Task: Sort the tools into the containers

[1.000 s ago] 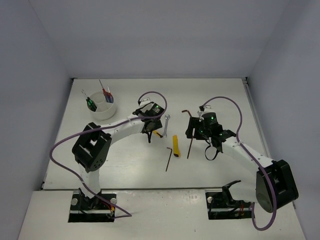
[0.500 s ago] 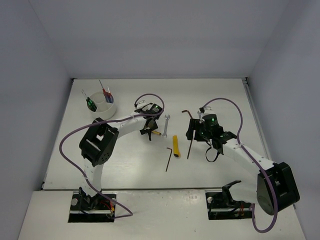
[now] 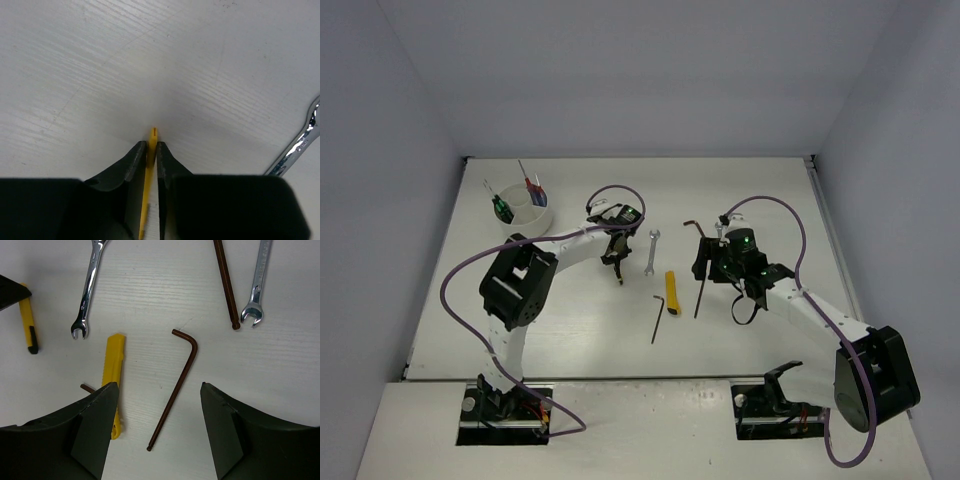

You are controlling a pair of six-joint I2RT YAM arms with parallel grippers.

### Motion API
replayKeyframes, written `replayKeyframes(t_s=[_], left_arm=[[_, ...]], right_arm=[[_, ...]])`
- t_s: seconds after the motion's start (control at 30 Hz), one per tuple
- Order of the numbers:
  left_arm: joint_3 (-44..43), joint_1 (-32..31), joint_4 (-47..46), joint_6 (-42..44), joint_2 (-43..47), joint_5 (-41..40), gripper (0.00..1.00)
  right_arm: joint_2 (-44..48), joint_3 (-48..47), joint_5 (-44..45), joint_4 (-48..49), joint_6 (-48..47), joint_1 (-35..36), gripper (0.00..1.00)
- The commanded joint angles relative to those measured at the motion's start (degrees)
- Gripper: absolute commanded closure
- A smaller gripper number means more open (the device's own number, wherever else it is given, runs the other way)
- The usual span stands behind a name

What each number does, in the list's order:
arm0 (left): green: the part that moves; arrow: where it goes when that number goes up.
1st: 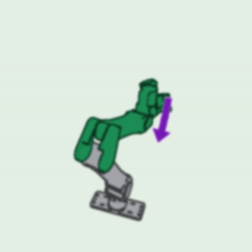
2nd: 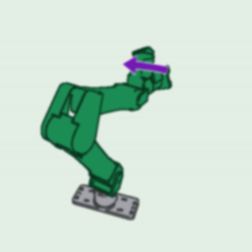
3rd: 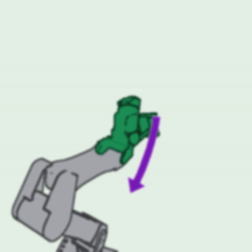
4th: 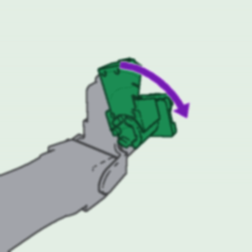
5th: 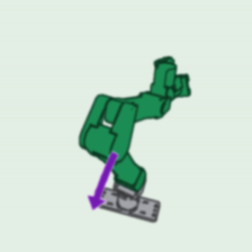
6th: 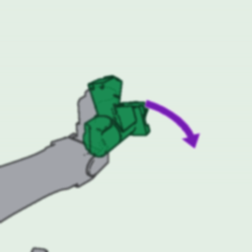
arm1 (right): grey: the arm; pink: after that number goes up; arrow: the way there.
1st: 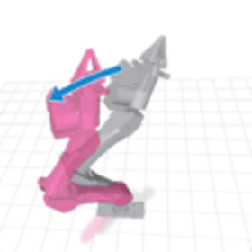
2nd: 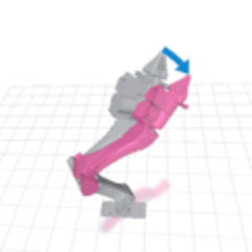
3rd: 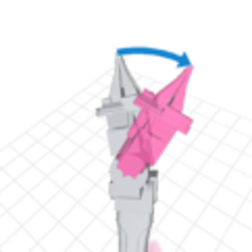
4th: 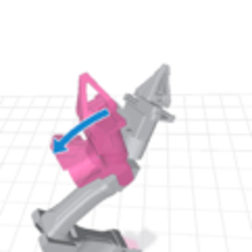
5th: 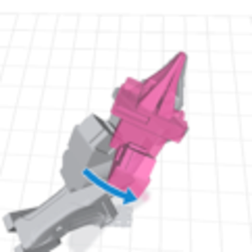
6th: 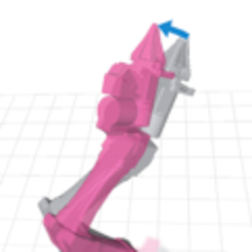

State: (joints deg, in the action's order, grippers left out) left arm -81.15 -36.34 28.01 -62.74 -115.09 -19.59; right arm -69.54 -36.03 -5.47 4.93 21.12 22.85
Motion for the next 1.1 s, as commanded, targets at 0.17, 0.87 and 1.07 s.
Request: replayKeyframes(t_s=[0.17,0.87,1.07], left_arm=[[-0.66,1.18,0.21,10.90,10.87,-8.99,1.00],[10.57,30.75,-38.59,48.05,31.18,2.11,1.00],[6.34,39.54,-49.87,56.48,23.53,18.77,1.00]], right_arm=[[0.90,-0.53,-1.02,2.45,-0.47,-0.01,0.36],[-1.51,-0.98,-1.65,2.45,-0.65,0.00,0.37],[-3.12,-1.66,-2.24,2.45,-0.90,0.00,0.37]])
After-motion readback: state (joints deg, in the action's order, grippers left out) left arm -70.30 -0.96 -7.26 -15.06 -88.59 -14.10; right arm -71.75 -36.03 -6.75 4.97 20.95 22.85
